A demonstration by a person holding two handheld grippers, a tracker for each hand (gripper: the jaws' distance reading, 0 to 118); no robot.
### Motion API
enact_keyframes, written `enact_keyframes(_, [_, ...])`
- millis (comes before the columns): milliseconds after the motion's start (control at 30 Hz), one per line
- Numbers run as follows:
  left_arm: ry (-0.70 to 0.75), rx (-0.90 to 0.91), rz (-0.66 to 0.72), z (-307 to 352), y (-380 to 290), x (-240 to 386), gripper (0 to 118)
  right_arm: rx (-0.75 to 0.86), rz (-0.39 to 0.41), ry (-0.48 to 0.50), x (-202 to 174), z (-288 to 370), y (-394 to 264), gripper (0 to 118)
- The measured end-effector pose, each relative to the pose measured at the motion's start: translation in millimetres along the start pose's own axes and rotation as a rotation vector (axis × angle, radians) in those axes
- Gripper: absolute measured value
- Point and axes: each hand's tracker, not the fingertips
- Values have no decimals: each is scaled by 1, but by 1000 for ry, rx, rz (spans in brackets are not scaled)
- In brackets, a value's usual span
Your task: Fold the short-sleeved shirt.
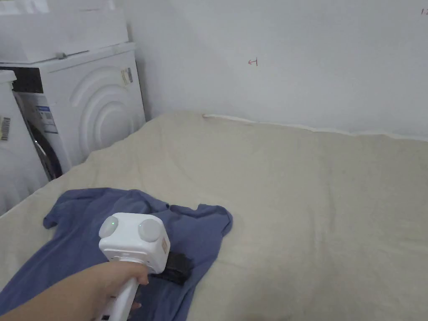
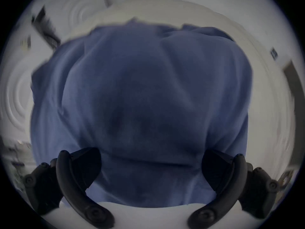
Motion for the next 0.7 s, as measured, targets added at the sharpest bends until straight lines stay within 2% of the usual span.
enact_keyframes(133, [-44, 121, -46, 4, -14, -15, 118, -29, -25, 36, -5, -5, -6, 0])
enact_keyframes(300, [-1, 196, -61, 13, -31, -5, 118, -61, -30, 75, -10, -8, -11, 0])
enact_keyframes(400, [34, 133, -53, 16, -26, -3, 117, -66, -24, 83, -10, -5, -10, 0])
enact_keyframes(433, [36, 119, -48, 19, -26, -3, 113, -63, -27, 86, -9, -2, -9, 0])
enact_keyframes(467, [37, 124, -60, 24, -25, -2, 102, -59, -32, 88, -7, -1, -8, 0])
enact_keyframes(500, [51, 127, -85, 29, -26, -1, 77, -55, -37, 88, -5, 1, -8, 0])
enact_keyframes(567, [68, 162, -128, 44, -26, 1, 3, -51, -48, 80, -1, 4, -7, 0])
enact_keyframes(633, [192, 171, -166, 50, -30, 4, 3, -49, -64, 70, 4, 7, -8, 0])
enact_keyframes(700, [107, 131, -158, 51, -34, 0, 3, -49, -86, 66, 9, 9, -10, 0])
